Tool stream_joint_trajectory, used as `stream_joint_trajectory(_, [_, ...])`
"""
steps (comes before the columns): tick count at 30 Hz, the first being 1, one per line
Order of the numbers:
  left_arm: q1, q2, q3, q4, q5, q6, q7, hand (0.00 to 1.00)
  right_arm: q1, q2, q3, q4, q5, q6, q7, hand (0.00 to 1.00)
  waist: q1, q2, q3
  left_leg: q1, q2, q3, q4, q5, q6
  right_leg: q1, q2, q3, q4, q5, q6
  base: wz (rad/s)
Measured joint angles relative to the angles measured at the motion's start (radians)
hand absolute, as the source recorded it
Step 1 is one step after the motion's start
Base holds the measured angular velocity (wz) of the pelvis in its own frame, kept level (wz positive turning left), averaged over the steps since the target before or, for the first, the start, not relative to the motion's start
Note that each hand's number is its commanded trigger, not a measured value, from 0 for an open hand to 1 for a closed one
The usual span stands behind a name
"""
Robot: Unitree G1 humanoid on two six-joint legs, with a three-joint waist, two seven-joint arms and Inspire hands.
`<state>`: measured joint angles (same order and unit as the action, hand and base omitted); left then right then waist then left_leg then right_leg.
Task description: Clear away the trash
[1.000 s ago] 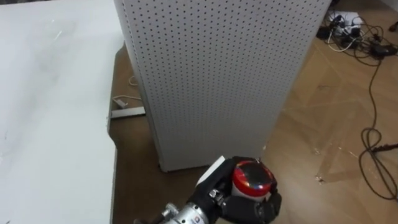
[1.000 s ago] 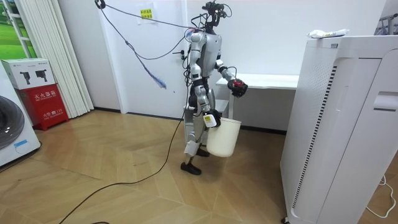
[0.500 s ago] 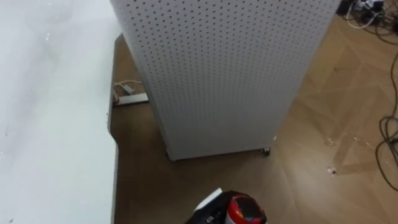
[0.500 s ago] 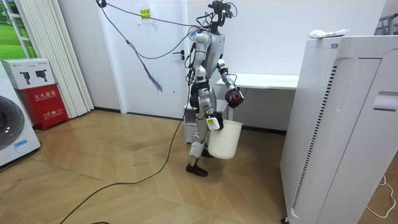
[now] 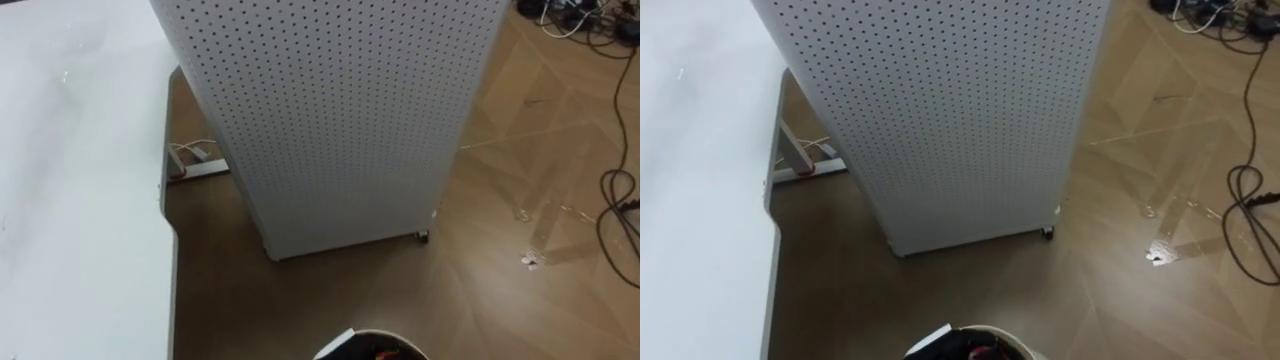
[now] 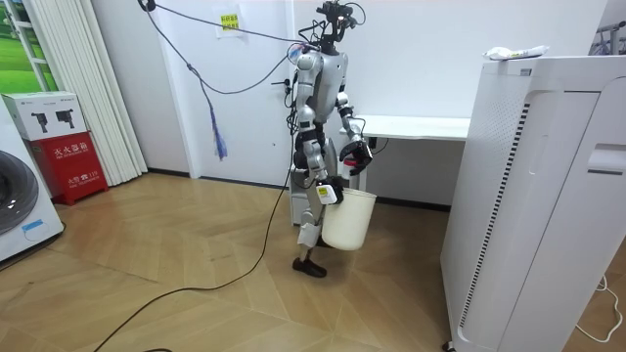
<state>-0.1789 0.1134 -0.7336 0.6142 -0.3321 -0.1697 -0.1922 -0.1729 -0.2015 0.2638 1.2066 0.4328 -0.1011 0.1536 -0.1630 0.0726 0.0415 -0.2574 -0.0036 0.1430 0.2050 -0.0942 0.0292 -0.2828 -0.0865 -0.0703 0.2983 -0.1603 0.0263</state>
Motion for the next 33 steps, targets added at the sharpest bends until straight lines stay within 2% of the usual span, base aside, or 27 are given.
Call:
stream_joint_trajectory(14, [0.027,0.0,0.001,0.0,0.019,0.0,-0.016,0.0,0.009,-0.003,0.019,-0.018,0.001,0.005,-0.011,1.0,0.002,0.001,-0.0024,0.003,-0.008,0.006,0.019,-0.002,0.004,0.0,-0.005,0.012,0.03,-0.008,0.002,0.0])
stream_joint_trajectory(20, [0.029,0.002,0.007,-0.004,0.022,0.0,-0.019,0.0,0.017,0.004,0.018,-0.021,-0.001,0.005,0.009,1.0,0.001,-0.015,-0.003,0.01,-0.008,0.005,0.031,-0.002,0.004,0.012,-0.004,0.009,0.029,-0.011,0.001,0.01])
stream_joint_trajectory(26, [0.033,0.03,0.014,-0.005,0.072,0.002,-0.02,0.0,0.047,0.0,0.006,-0.021,0.004,0.014,0.014,1.0,0.002,-0.028,-0.0048,0.035,-0.007,0.005,0.028,-0.01,0.007,0.035,-0.002,0.008,0.029,-0.011,0.002,0.0])
stream_joint_trajectory(31, [0.049,0.051,0.023,0.03,0.131,0.002,-0.021,0.0,0.085,0.002,-0.015,-0.021,0.034,0.014,0.011,1.0,-0.002,-0.049,-0.0146,0.093,-0.008,0.009,-0.004,-0.012,0.007,0.084,-0.001,0.014,0.013,-0.012,0.005,-0.03])
stream_joint_trajectory(33, [0.053,0.056,0.025,0.077,0.152,0.001,-0.023,0.0,0.101,0.002,-0.032,-0.021,0.035,0.013,0.009,1.0,-0.005,-0.057,-0.018,0.121,-0.008,0.018,-0.007,-0.018,0.008,0.103,-0.001,0.016,0.008,-0.012,0.006,-0.13])
